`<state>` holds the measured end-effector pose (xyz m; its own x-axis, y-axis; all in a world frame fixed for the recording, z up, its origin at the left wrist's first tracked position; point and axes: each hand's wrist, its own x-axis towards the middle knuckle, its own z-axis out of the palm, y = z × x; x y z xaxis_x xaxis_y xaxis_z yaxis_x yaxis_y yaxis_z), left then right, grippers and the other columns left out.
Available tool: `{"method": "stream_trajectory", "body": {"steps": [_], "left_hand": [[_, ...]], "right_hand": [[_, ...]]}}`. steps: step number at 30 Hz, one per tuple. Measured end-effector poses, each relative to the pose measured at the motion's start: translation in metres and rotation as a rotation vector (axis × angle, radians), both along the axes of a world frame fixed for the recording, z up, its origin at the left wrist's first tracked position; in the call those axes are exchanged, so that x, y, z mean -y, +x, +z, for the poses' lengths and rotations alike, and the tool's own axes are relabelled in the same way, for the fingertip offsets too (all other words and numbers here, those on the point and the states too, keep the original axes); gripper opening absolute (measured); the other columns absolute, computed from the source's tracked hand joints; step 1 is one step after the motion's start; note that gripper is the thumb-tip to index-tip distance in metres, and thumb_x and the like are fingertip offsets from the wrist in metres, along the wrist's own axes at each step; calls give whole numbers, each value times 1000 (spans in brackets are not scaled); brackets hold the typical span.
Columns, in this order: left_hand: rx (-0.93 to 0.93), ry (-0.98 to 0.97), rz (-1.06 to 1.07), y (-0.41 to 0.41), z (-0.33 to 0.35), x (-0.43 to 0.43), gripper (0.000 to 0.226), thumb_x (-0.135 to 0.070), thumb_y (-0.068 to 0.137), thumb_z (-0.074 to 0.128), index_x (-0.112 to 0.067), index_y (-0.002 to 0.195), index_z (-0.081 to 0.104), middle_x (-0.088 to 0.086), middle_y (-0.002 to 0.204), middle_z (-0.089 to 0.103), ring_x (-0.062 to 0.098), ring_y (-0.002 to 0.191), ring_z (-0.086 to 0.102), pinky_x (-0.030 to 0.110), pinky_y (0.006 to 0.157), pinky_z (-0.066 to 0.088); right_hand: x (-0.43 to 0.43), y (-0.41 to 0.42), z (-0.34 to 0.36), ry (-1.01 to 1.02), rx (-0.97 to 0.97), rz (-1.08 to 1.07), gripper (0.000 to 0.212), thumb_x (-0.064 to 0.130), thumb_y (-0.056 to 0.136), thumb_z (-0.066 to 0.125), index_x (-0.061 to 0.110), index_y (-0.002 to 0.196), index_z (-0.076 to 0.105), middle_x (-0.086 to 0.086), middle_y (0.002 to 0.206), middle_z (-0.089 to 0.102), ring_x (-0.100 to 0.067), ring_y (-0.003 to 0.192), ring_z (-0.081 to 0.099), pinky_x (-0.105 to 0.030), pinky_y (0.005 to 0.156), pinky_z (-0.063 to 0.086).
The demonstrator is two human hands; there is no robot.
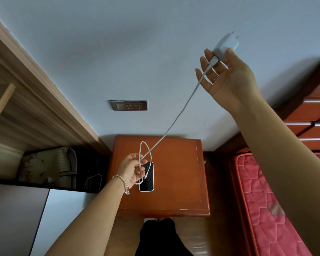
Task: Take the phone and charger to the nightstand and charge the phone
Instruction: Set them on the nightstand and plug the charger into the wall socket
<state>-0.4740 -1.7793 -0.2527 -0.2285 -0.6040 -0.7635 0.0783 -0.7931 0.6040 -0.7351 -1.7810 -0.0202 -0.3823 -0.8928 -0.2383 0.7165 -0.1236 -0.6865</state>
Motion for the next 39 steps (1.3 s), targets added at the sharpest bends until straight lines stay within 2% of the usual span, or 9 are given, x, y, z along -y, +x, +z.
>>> {"method": "stream_trajectory", "body": {"steps": [5, 9, 12, 14, 18, 22, 26, 30, 39], "left_hand": [[-40, 65, 46, 5, -3, 3, 17, -18, 90, 54, -6, 79, 61, 7, 71, 61, 10, 40, 46, 19, 39, 41], [169, 101, 47, 4, -12, 0, 10, -5, 89, 56, -4, 80, 60, 12, 81, 59, 20, 71, 56, 36, 56, 53], [377, 51, -10, 7, -26, -2, 9, -5, 88, 57, -2, 82, 62, 10, 76, 60, 22, 72, 58, 36, 58, 50], [530, -31, -63, 13, -37, -6, 9, -5, 87, 58, 1, 85, 65, 9, 73, 63, 26, 77, 61, 36, 69, 52], [793, -112, -193, 30, -54, -8, 16, -9, 87, 58, 4, 87, 69, 20, 92, 71, 34, 84, 64, 39, 77, 50], [902, -87, -177, 49, -65, -8, 22, -16, 88, 58, 2, 95, 68, 23, 97, 69, 41, 87, 66, 48, 82, 54], [806, -66, -104, 49, -60, -14, 22, -17, 87, 59, 3, 90, 67, 19, 84, 68, 35, 77, 66, 48, 78, 56], [568, 40, 4, 29, -46, -14, 16, -13, 86, 62, -4, 73, 61, 9, 73, 63, 19, 65, 59, 33, 57, 52], [420, 41, 23, 15, -23, 8, 9, -14, 87, 62, -6, 83, 63, 7, 78, 66, 17, 68, 61, 29, 53, 49]], "right_hand": [[-2, 1, 3, -2, -6, -4, 23, 26, 98, 46, 6, 97, 57, -8, 90, 74, -22, 82, 72, -38, 76, 57], [-3, -1, 10, -3, -17, -7, 22, 25, 98, 46, 6, 97, 57, -8, 90, 74, -22, 83, 71, -37, 76, 57], [-4, -3, 15, -11, -36, -6, 22, 26, 98, 46, 7, 98, 57, -8, 90, 74, -21, 83, 71, -36, 75, 56], [-5, -5, 18, -17, -41, -5, 23, 26, 98, 46, 6, 100, 57, -8, 91, 74, -21, 83, 71, -34, 74, 56], [-8, -9, 21, -13, -51, -4, 25, 27, 98, 45, 5, 103, 56, -8, 93, 72, -20, 82, 69, -32, 72, 54], [-9, -21, 33, -60, -53, -52, 28, 29, 99, 41, 5, 105, 55, -4, 92, 69, -15, 74, 64, -26, 65, 50], [-12, -31, 36, -90, -31, -68, 28, 29, 98, 44, 6, 113, 49, -6, 94, 69, -17, 75, 65, -28, 65, 51], [-8, -17, 21, -7, -43, -19, 28, 28, 98, 45, 5, 93, 60, -5, 88, 70, -16, 71, 65, -28, 66, 52], [0, -5, 5, 43, -50, 64, 23, 28, 94, 52, 7, 93, 60, -5, 87, 72, -16, 73, 65, -29, 68, 54]]}}
